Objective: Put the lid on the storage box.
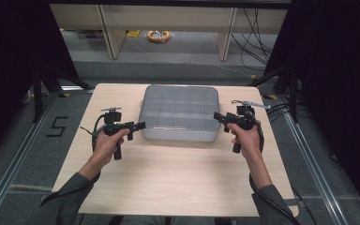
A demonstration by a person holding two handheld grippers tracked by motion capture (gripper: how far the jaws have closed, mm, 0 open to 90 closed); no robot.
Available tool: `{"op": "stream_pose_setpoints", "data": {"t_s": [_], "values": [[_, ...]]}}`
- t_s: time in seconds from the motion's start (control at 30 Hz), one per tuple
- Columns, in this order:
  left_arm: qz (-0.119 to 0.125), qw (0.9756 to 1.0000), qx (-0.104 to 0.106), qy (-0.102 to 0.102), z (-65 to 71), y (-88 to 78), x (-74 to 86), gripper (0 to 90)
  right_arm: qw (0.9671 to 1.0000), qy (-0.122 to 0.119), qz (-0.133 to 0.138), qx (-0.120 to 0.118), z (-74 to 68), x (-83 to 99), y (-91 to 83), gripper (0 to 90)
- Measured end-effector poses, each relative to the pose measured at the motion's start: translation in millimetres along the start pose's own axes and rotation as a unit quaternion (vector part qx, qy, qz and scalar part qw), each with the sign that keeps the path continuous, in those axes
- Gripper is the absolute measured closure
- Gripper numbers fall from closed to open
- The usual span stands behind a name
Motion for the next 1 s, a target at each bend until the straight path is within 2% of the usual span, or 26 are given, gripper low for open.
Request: {"op": "stream_pose_setpoints", "data": {"t_s": [0.03, 0.07, 0.1, 0.13, 0.17, 0.2, 0.23, 0.27, 0.33, 0.4, 0.43, 0.47, 0.57, 0.63, 0.67, 0.7, 0.73, 0.77, 0.83, 0.87, 0.9, 1.0], "values": [[0.000, 1.0000, 0.000, 0.000, 0.0, 0.0, 0.0, 35.2, 1.0000, -0.005, 0.000, 0.005, -0.4, 2.4, -0.7, 34.6], [-0.002, 0.9999, 0.005, 0.010, 3.0, -1.9, 6.8, 34.9, 1.0000, -0.009, 0.001, 0.004, -1.2, 4.5, -1.4, 33.8], [-0.002, 0.9999, 0.005, 0.010, 3.0, -1.9, 6.8, 34.5, 0.9999, 0.014, -0.007, -0.006, -6.9, 7.3, -4.1, 33.1], [-0.002, 0.9998, 0.010, 0.016, 5.6, -3.9, 12.8, 33.9, 1.0000, -0.007, -0.002, -0.003, -4.9, 8.7, -4.3, 32.2], [-0.002, 0.9998, 0.010, 0.016, 5.6, -3.9, 12.8, 33.4, 0.9999, -0.015, 0.001, 0.000, -5.1, 10.3, -4.8, 31.9], [-0.003, 0.9997, 0.010, 0.023, 7.9, -5.0, 17.9, 33.1, 0.9998, -0.018, 0.001, -0.002, -6.4, 12.3, -6.0, 31.8], [-0.003, 0.9997, 0.010, 0.023, 7.9, -5.0, 17.9, 33.0, 1.0000, -0.004, -0.003, -0.006, -10.4, 15.0, -7.2, 31.2], [-0.006, 0.9996, 0.008, 0.027, 8.9, -5.0, 19.9, 32.5, 0.9997, -0.024, 0.001, -0.003, -8.7, 16.3, -7.5, 30.4], [-0.006, 0.9995, 0.011, 0.029, 11.1, -6.0, 23.2, 32.3, 0.9998, -0.018, 0.002, -0.010, -11.6, 18.3, -8.4, 29.6], [-0.006, 0.9993, 0.012, 0.034, 13.4, -7.1, 25.9, 31.7, 0.9995, -0.025, 0.006, -0.016, -15.4, 23.8, -10.9, 28.3], [-0.007, 0.9992, 0.013, 0.036, 15.4, -7.9, 28.6, 31.1, 0.9997, -0.013, 0.006, -0.019, -18.9, 26.3, -11.9, 28.2], [-0.007, 0.9992, 0.013, 0.036, 15.4, -7.9, 28.6, 30.5, 0.9994, -0.029, 0.010, -0.014, -17.4, 27.1, -11.3, 27.7], [-0.008, 0.9990, 0.009, 0.042, 17.1, -8.0, 33.3, 29.4, 0.9996, -0.022, 0.009, -0.014, -19.5, 29.4, -13.0, 27.3], [-0.010, 0.9987, 0.013, 0.048, 18.6, -8.7, 38.1, 29.1, 0.9995, -0.029, 0.012, -0.009, -18.4, 30.5, -11.9, 27.3], [-0.011, 0.9985, 0.016, 0.050, 19.7, -9.4, 41.2, 29.1, 0.9993, -0.035, 0.008, -0.010, -18.6, 32.7, -11.4, 27.2], [-0.011, 0.9980, 0.021, 0.059, 21.2, -10.8, 49.2, 28.8, 0.9997, -0.017, -0.005, -0.016, -24.4, 38.7, -12.4, 26.6], [-0.011, 0.9980, 0.021, 0.059, 21.2, -10.8, 49.2, 28.6, 0.9992, -0.038, -0.003, -0.010, -21.8, 40.4, -12.2, 26.5], [-0.011, 0.9977, 0.029, 0.060, 21.3, -12.8, 58.7, 28.3, 0.9993, -0.036, -0.002, -0.013, -23.0, 43.2, -12.9, 26.4], [-0.013, 0.9977, 0.031, 0.059, 21.8, -13.5, 63.3, 27.8, 0.9993, -0.036, -0.004, -0.011, -23.4, 45.9, -13.6, 26.1], [-0.017, 0.9973, 0.034, 0.063, 21.6, -14.4, 67.5, 27.1, 0.9991, -0.039, -0.012, -0.009, -23.8, 48.5, -15.0, 25.6], [-0.018, 0.9970, 0.032, 0.068, 22.9, -15.9, 74.8, 26.7, 0.9989, -0.043, -0.012, -0.013, -24.7, 53.3, -15.9, 25.2], [-0.021, 0.9962, 0.040, 0.075, 25.6, -17.8, 83.0, 25.8, 0.9989, -0.043, -0.014, -0.015, -27.1, 61.0, -16.5, 23.3]]}}
Point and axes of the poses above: each handheld gripper's, and its own axes: y roughly forward along the jaws, x roughly out of its underside, z roughly to its right, the point moved 2 cm from there along y, roughly forward along the jaws, and after that the axes turned 15 degrees about -z, right-handed, at the moved point
